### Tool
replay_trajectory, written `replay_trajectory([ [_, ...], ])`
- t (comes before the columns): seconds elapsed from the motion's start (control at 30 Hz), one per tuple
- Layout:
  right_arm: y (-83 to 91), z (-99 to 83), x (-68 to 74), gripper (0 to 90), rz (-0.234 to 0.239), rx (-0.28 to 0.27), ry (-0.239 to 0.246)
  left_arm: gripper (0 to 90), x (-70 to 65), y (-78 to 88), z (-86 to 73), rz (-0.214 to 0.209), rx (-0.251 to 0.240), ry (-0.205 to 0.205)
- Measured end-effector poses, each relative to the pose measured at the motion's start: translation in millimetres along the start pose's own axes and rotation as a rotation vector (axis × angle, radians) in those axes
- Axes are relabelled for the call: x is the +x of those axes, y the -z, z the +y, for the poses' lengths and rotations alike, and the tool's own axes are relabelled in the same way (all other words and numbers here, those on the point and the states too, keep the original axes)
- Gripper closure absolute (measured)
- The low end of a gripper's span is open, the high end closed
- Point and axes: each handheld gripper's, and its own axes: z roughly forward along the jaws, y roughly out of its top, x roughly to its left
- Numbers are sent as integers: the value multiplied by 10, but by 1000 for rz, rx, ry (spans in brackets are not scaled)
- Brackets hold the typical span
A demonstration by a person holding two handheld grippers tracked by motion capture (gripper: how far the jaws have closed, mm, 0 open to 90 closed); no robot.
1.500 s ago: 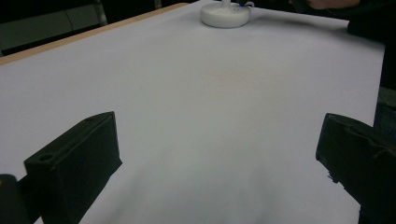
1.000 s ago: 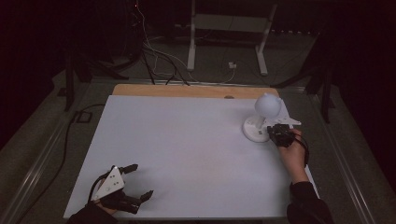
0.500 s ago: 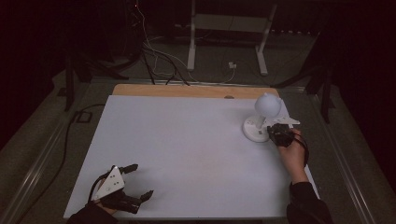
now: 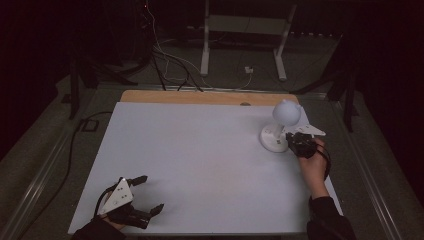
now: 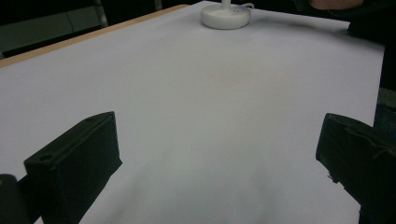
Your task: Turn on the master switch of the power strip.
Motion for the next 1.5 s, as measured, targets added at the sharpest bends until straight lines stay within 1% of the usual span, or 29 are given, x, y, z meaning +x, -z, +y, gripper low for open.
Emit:
replay_trajectory([
  [0.07, 24, 11, -3, 845, 0, -3, -5, 1, 3, 0, 0, 0, 1, 0],
  [0.1, 38, 17, -6, 821, 12, -9, -14, 1, 3, -1, 0, 0, 3, 0],
  [0.17, 54, 25, -1, 759, 21, -12, -26, 1, 2, 0, 0, 0, 3, -1],
  [0.23, 64, 29, 7, 667, 33, -16, -35, 1, 1, 5, 1, 2, 0, 2],
  [0.27, 70, 34, 14, 593, 47, -20, -42, 1, 1, 6, 1, 2, 0, 3],
  [0.33, 81, 43, 24, 508, 77, -24, -58, 1, 5, 7, 0, 2, 0, 4],
  [0.37, 91, 47, 29, 469, 81, -34, -57, 1, 6, 6, 0, 1, 0, 3],
  [0.43, 114, 59, 39, 353, 101, -57, -54, 1, 6, 6, 0, 0, 1, 4],
  [0.47, 131, 68, 46, 315, 104, -65, -51, 1, 6, 7, 0, 0, 0, 4],
  [0.5, 147, 80, 53, 268, 107, -68, -53, 1, 7, 9, 1, 1, -1, 4],
  [0.53, 162, 91, 60, 219, 121, -73, -59, 1, 8, 11, 1, 2, -2, 5],
  [0.6, 196, 103, 71, 171, 138, -87, -75, 1, 11, 13, 1, 4, -2, 4],
  [0.63, 214, 106, 72, 141, 160, -91, -73, 1, 10, 14, 1, 4, -2, 4],
  [0.7, 259, 111, 83, 137, 185, -105, -80, 1, 9, 13, 0, 3, -2, 5],
  [0.73, 278, 115, 85, 121, 202, -112, -82, 1, 10, 13, 1, 3, -2, 4],
  [0.77, 292, 119, 90, 88, 218, -118, -77, 1, 10, 13, 1, 3, -2, 5],
  [0.8, 305, 119, 99, 89, 216, -131, -65, 1, 11, 14, 1, 4, -3, 6],
  [0.83, 322, 129, 109, 107, 232, -118, -60, 1, 11, 15, 1, 5, -4, 7],
  [0.87, 331, 137, 117, 105, 254, -112, -62, 1, 11, 16, 1, 6, -5, 8],
  [0.93, 352, 143, 145, 102, 282, -117, -67, 1, 11, 18, 0, 6, -5, 8],
  [1.1, 416, 151, 239, 49, 342, -98, -31, 1, 10, 18, 0, 2, -4, 7],
  [1.13, 434, 150, 261, 39, 368, -98, -25, 1, 10, 17, 0, 2, -3, 6],
  [1.17, 448, 149, 279, 39, 384, -99, -21, 1, 10, 17, 1, 1, -3, 6],
  [1.27, 489, 140, 331, 38, 398, -107, 5, 1, 8, 16, 1, -1, -1, 3],
  [1.47, 537, 88, 407, 38, 424, -94, 23, 1, 8, 17, 1, -2, -2, 3],
  [1.5, 543, 73, 422, 38, 426, -89, 32, 1, 7, 17, 1, -3, -3, 5],
])
